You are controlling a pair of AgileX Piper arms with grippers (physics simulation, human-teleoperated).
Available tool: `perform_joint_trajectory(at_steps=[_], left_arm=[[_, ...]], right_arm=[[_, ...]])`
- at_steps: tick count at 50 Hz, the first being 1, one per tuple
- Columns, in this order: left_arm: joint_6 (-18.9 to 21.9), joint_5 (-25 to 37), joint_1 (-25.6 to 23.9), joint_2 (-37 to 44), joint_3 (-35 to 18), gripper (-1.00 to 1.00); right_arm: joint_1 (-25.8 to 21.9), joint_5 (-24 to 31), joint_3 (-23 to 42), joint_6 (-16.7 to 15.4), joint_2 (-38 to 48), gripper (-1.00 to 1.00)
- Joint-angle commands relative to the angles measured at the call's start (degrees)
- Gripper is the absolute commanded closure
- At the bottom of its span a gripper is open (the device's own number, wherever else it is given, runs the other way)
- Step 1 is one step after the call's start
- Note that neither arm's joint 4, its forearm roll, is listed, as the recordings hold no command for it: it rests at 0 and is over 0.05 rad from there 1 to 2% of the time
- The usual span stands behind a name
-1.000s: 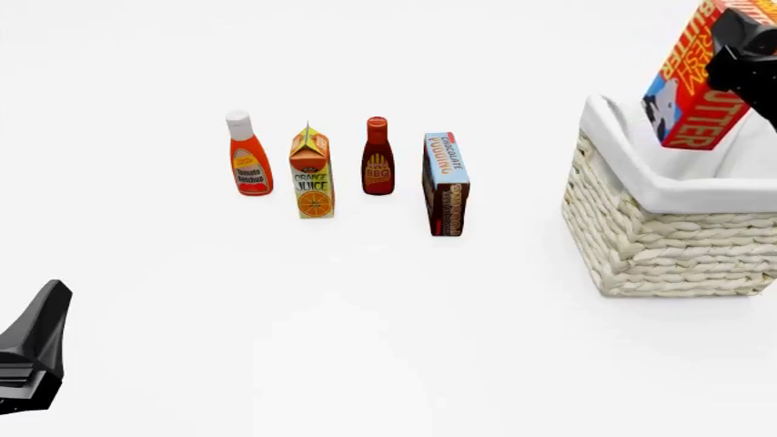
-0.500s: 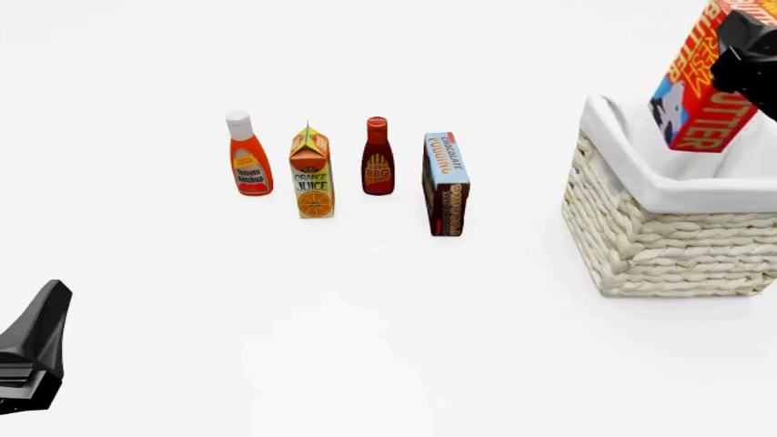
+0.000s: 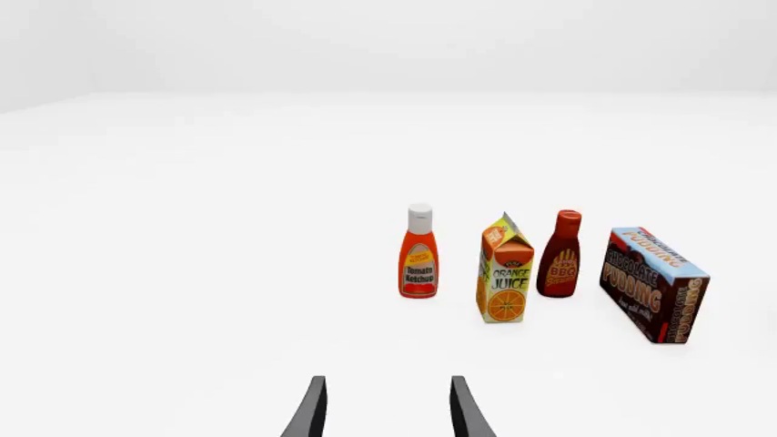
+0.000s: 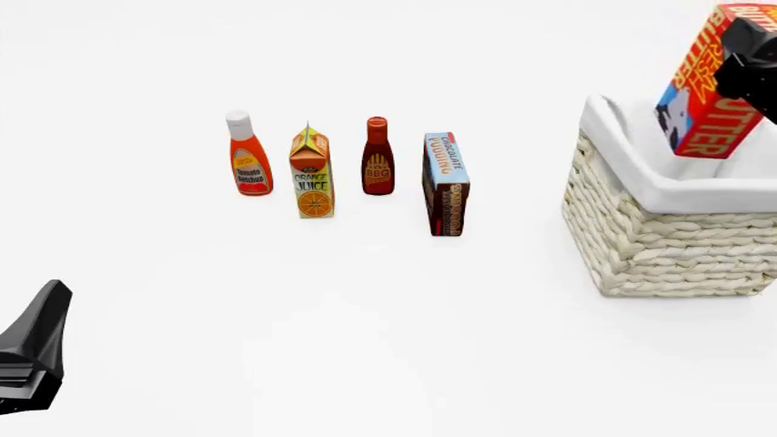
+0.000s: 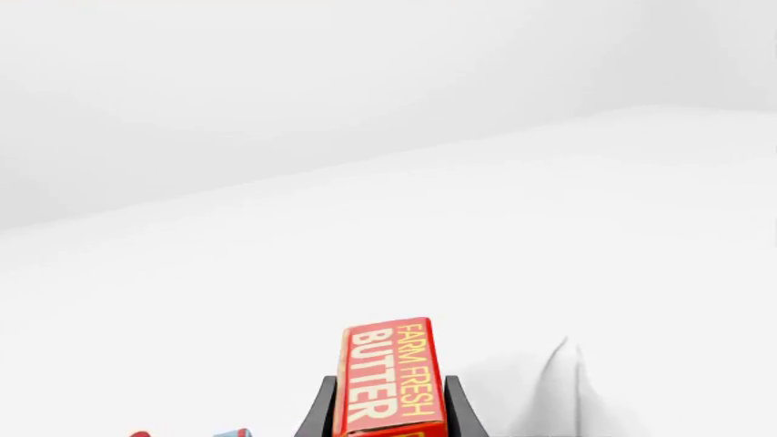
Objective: Pick the butter and place it in the basket.
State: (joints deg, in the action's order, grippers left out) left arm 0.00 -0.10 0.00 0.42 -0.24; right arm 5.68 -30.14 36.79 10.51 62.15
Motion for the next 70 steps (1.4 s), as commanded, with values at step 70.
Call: perform_joint_trajectory(at_steps=[70], left_arm=[[0.0,0.0,0.0,0.0,0.0,-1.00]], right_arm=[[2.4,-3.1,0.0,1.1,3.5,1.00]])
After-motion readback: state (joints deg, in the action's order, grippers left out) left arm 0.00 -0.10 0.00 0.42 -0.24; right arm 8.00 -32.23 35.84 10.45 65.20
